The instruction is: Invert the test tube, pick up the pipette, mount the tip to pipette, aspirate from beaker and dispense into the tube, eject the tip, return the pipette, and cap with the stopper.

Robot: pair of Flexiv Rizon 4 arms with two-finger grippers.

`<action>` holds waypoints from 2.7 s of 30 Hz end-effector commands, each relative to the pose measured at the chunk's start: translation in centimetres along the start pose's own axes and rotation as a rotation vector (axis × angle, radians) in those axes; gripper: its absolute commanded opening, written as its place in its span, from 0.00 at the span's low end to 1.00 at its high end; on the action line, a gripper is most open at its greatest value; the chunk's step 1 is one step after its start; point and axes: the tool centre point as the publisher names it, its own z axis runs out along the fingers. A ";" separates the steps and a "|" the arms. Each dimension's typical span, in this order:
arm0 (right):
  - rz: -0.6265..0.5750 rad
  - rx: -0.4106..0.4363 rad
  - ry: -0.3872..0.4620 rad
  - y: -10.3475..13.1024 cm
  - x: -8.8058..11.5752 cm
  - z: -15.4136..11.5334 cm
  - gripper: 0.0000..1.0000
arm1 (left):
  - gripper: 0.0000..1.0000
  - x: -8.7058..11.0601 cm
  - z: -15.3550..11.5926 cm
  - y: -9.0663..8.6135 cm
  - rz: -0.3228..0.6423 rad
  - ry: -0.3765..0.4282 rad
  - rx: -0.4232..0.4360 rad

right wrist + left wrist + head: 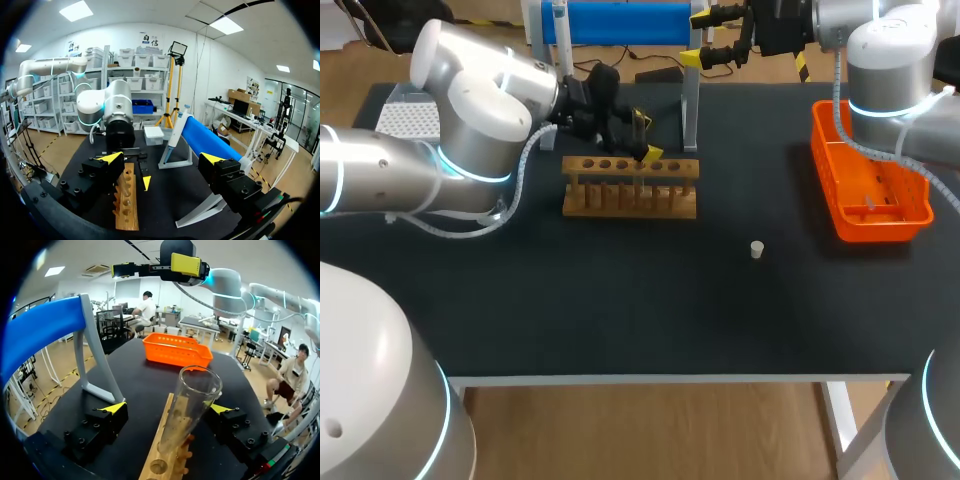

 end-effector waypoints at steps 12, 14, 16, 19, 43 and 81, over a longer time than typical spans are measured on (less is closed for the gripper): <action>0.001 0.004 0.005 0.1 -0.1 -0.1 1.00 | 1.00 0.0 0.1 0.0 -0.001 -0.002 0.000; 0.005 -0.002 0.008 0.2 0.4 -1.3 1.00 | 1.00 0.0 0.1 0.0 -0.001 -0.002 0.000; -0.003 0.017 -0.015 0.2 1.0 -2.7 1.00 | 1.00 0.0 0.1 0.0 -0.001 -0.002 0.000; -0.007 0.040 -0.048 0.0 2.1 -5.1 1.00 | 1.00 0.0 0.1 0.0 -0.001 -0.002 0.000; 0.069 0.196 -0.256 -3.7 12.2 -15.9 1.00 | 1.00 0.0 0.1 0.0 -0.001 -0.002 0.000; 0.125 0.253 -0.177 -15.4 19.5 -16.0 1.00 | 1.00 0.0 0.1 0.0 -0.001 -0.002 0.000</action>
